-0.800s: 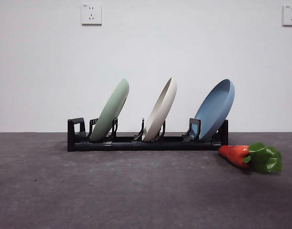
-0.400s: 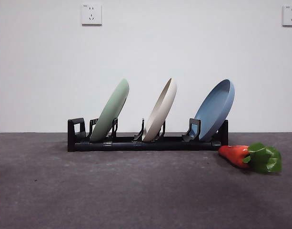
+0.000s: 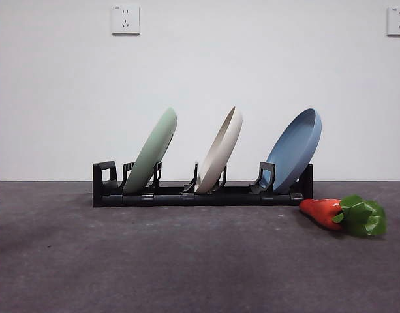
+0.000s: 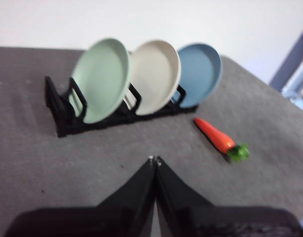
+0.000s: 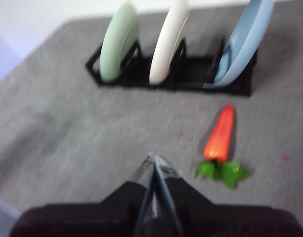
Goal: Take the green plate from the plate rack,put the plate on the table,take the carrot from the table,put the carrot in the plate
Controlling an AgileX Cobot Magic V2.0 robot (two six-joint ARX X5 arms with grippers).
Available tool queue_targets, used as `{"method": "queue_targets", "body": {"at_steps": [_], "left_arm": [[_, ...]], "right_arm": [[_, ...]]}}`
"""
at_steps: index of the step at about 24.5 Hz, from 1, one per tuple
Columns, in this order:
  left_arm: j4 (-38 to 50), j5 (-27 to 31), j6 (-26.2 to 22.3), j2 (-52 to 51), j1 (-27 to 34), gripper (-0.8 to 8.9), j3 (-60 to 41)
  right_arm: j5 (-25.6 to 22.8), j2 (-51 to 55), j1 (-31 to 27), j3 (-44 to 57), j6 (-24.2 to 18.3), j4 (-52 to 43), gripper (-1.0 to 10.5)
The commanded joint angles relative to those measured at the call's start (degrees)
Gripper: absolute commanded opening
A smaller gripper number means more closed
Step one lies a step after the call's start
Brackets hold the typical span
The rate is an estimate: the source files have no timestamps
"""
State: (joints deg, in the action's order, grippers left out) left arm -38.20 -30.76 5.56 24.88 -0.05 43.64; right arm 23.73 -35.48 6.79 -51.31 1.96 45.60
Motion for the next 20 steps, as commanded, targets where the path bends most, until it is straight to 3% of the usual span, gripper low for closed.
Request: {"method": "queue_targets", "body": {"at_steps": [1, 8, 9, 10, 11, 12, 14, 20], "left_arm": [[-3.45, -1.55, -5.14, 2.49, 0.11, -0.08, 3.37], [-10.45, -2.60, -7.52, 8.11, 0.09, 0.08, 9.20], [-10.51, -2.60, -7.50, 8.46, 0.09, 0.92, 9.29], [-10.71, -2.51, -7.28, 8.48, 0.09, 2.36, 9.29], [-10.75, -2.51, -7.28, 8.61, 0.09, 4.45, 9.29], [-10.71, -2.54, -7.28, 8.63, 0.09, 5.55, 9.29], [-10.29, -2.56, -7.28, 8.63, 0.09, 5.66, 9.29], [-2.75, -2.64, -7.10, 12.13, -0.09, 5.66, 9.33]], "right_arm": [[0.57, -3.13, 0.15, -4.42, -4.72, 5.20, -0.1], [0.37, -6.86, 0.15, -8.02, -6.12, 8.98, 0.2], [0.37, -6.88, 0.15, -8.02, -6.12, 8.98, 0.9], [0.35, -6.88, 0.15, -8.02, -6.12, 8.98, 2.0], [0.35, -6.88, 0.15, -8.02, -6.12, 8.98, 3.6], [0.35, -6.88, 0.15, -8.02, -6.12, 8.98, 4.8], [0.35, -6.88, 0.13, -8.02, -6.12, 8.98, 5.7], [0.35, -6.91, 0.15, -8.02, -6.14, 8.96, 5.7]]}}
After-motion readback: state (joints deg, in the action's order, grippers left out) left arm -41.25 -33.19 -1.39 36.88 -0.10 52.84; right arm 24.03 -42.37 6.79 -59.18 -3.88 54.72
